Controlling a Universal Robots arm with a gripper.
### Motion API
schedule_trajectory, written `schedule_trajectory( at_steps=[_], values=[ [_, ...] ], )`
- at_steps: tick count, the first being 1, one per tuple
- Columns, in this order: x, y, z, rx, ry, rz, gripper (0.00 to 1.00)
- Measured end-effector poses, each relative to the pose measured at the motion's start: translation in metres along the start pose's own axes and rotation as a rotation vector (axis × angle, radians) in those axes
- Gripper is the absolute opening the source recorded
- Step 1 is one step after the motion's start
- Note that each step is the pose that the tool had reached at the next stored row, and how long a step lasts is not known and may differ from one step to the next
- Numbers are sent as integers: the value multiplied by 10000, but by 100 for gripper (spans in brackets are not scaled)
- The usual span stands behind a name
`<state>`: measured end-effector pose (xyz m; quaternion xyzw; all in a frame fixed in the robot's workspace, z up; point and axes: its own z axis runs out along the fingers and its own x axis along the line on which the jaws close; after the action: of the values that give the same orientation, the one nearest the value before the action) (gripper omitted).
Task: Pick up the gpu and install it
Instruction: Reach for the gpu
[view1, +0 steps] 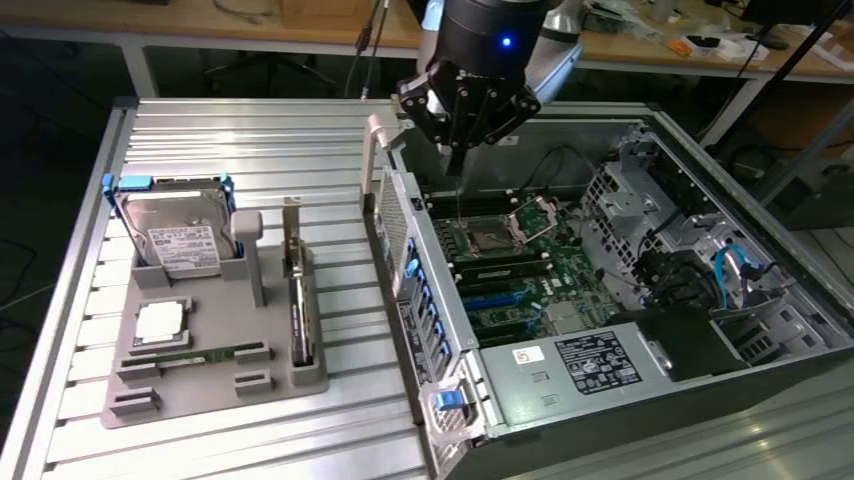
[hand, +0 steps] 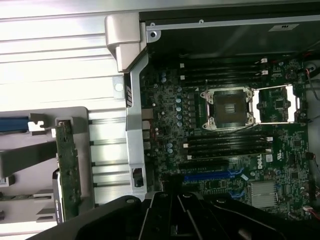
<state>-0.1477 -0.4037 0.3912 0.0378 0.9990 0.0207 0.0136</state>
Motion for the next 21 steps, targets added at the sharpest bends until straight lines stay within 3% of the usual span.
schedule_trajectory(
  at_steps=[21],
  values=[
    [291, -23, 16, 33, -21, -2, 11]
  ],
)
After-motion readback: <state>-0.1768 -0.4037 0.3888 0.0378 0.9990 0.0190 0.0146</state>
